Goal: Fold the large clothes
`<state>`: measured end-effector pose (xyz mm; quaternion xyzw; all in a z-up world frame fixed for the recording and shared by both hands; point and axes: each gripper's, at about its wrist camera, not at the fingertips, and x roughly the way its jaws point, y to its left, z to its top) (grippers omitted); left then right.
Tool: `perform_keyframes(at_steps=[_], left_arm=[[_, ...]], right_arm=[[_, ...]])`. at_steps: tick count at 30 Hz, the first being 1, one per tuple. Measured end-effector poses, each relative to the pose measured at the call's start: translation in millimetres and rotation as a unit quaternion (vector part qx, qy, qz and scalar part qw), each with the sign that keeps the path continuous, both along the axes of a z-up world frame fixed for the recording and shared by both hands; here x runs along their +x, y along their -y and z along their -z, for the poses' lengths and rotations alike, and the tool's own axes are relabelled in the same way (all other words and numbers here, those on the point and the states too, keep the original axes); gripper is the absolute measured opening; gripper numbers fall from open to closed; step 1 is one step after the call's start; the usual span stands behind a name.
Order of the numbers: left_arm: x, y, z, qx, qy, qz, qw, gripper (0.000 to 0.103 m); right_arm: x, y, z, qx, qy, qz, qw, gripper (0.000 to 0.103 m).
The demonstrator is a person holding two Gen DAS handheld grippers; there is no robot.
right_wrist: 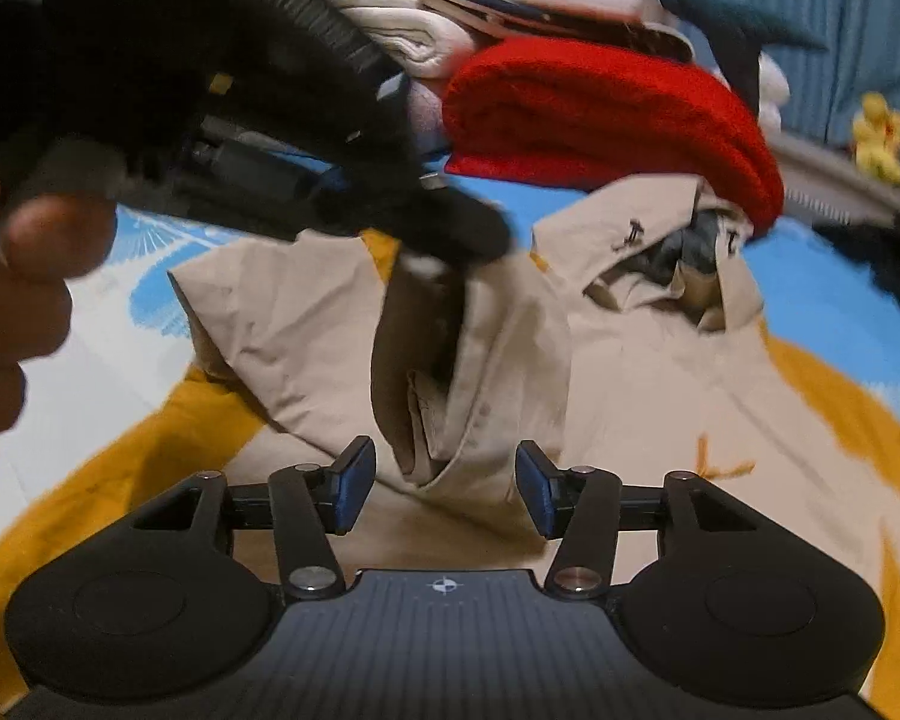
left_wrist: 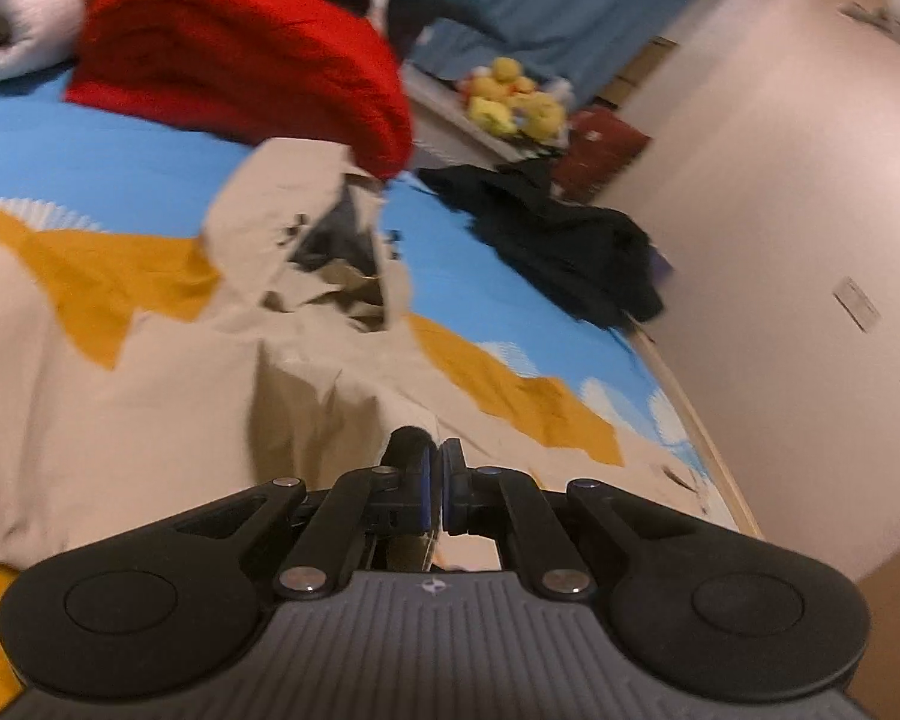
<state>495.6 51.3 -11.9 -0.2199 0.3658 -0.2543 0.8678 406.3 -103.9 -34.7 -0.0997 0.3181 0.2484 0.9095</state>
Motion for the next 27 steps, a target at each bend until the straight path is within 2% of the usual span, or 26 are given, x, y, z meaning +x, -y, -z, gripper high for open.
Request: perform_keyframes(at_steps=[3,4,5,6,7,10,12,15,17,19,21,25,27], left_arm=[[-2.0,-4.0,-2.9,-0.018,0.007,0.005,0.9998,0.004],[-2.1,-7.9,-4.5,-0.024,0.010,-0.001,0.9997,0.005],[-1.2,-12.3,-5.9,-0.029,0.012,-0.007,0.9995,0.011],[-0.1,-17.5,-8.0,-0.034,0.016,-0.013,0.9992,0.015],[-0.1,-25.4,-10.3,-0.038,0.023,-0.026,0.9987,0.018],[1.0,-53.7,-16.8,-0.017,0.037,-0.114,0.9927,0.018],[1.8,-71.5,-14.1,0.021,0.025,-0.185,0.9822,0.018],[5.6,-87.8,-1.5,0.126,-0.024,-0.271,0.9542,0.018],[9.9,-88.8,7.3,0.173,-0.049,-0.286,0.9413,0.018],[12.9,-92.5,18.1,0.174,-0.077,-0.291,0.9377,0.018],[15.9,-94.5,28.1,0.165,-0.101,-0.287,0.9381,0.018],[24.0,-88.8,50.8,0.173,-0.139,-0.256,0.9408,0.018],[21.3,-88.7,62.7,0.169,-0.157,-0.243,0.9422,0.019]], right_arm=[[-1.6,-3.7,1.4,-0.042,0.034,0.019,0.998,0.046],[-0.7,-3.9,2.5,-0.053,0.038,0.023,0.998,0.039],[0.2,-3.1,3.4,-0.055,0.038,0.024,0.997,0.022],[2.6,0.0,3.9,-0.051,0.032,0.028,0.998,0.016],[4.7,4.0,2.8,-0.043,0.030,0.036,0.998,0.014],[15.1,29.3,-10.3,0.009,0.030,0.089,0.995,0.011],[24.8,57.8,-21.0,0.054,0.035,0.143,0.988,0.011],[38.2,105.6,-29.0,0.113,0.038,0.234,0.965,0.011],[46.5,134.3,-28.0,0.138,0.032,0.290,0.947,0.011],[52.1,159.8,-24.7,0.149,0.028,0.345,0.926,0.011],[56.2,180.5,-19.9,0.151,0.025,0.390,0.908,0.011],[63.6,206.2,-10.1,0.176,-0.004,0.432,0.885,0.012],[65.5,210.4,-5.7,0.173,-0.016,0.449,0.876,0.023]])
